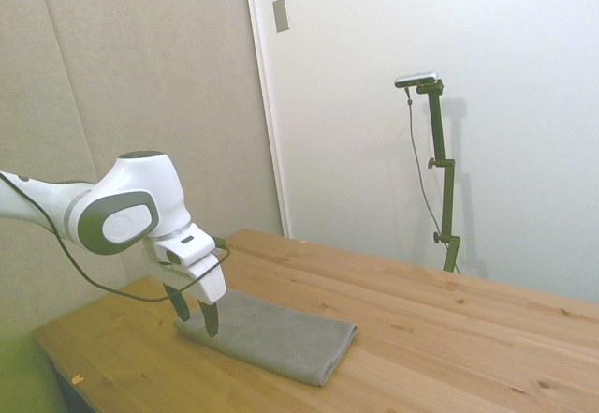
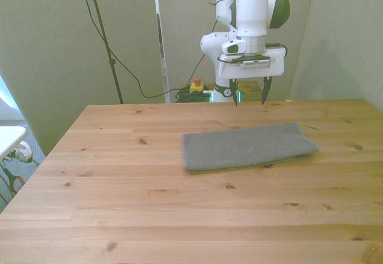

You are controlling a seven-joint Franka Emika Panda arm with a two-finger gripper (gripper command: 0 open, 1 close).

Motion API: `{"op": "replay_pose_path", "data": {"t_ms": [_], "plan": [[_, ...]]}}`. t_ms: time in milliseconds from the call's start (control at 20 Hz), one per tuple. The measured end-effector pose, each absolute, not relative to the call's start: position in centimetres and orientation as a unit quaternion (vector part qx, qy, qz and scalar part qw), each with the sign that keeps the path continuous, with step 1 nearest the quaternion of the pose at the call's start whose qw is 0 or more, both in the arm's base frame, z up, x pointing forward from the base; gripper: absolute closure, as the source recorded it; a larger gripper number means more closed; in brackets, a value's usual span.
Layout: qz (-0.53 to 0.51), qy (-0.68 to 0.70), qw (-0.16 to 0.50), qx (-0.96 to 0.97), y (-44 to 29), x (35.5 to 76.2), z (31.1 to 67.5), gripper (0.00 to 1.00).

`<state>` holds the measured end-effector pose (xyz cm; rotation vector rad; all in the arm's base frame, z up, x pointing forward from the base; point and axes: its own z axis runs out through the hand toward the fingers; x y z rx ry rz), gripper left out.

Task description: Fold the towel

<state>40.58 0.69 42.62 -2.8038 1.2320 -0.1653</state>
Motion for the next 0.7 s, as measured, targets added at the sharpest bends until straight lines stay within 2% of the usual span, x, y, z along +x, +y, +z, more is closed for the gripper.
{"op": "replay_pose_path", "data": {"t_ms": [300, 700], "plan": [[-0.085, 0.399, 0.025, -0.913, 2.4, 42.4, 44.0, 0.00], [-0.181, 0.382, -0.099, -0.901, 14.6, 45.9, 41.5, 0.00]]}}
